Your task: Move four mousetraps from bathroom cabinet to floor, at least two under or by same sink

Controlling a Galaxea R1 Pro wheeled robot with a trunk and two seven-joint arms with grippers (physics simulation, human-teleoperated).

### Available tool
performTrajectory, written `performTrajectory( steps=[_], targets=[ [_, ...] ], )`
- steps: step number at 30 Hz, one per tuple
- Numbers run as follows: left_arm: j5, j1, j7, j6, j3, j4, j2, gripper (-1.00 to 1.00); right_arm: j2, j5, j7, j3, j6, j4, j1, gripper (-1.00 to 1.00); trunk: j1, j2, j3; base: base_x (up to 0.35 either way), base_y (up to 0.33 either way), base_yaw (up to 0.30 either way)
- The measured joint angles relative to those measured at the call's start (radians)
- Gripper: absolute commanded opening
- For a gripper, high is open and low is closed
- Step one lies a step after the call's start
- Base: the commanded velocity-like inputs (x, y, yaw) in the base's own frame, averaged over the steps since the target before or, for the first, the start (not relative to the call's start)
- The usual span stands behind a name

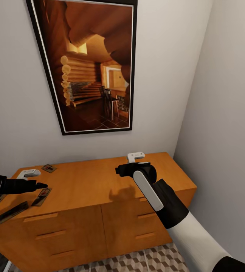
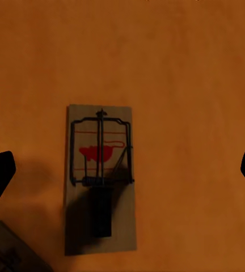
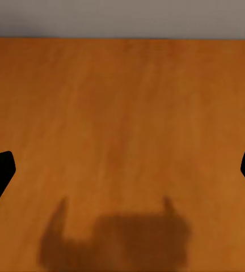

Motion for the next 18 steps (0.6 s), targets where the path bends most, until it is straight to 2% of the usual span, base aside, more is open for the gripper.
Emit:
performTrajectory(
  steps=[10, 13, 16, 18],
  targets=[
    [-0.001, 0.000, 0.001, 0.000, -0.001, 0.004, -0.002, 1.00, 0.001, 0.004, 0.001, 0.000, -0.001, -0.001, 0.001, 1.00, 0.000, 0.000, 0.000, 0.004, 0.003, 0.000],
    [-0.016, -0.001, 0.017, 0.008, -0.013, 0.016, -0.019, 1.00, -0.016, 0.022, 0.006, -0.001, -0.017, 0.016, 0.018, 1.00, 0.000, 0.000, 0.000, 0.000, 0.000, 0.000],
    [-0.016, -0.001, 0.034, 0.006, -0.012, 0.010, -0.036, 1.00, -0.028, 0.020, 0.004, -0.001, -0.034, 0.033, 0.033, 1.00, 0.000, 0.000, 0.000, 0.000, 0.000, 0.000],
    [-0.019, -0.002, 0.041, 0.002, -0.012, 0.002, -0.024, 1.00, -0.021, 0.014, 0.002, -0.002, -0.034, 0.044, 0.022, 1.00, 0.000, 0.000, 0.000, 0.000, 0.000, 0.000]
  ],
)
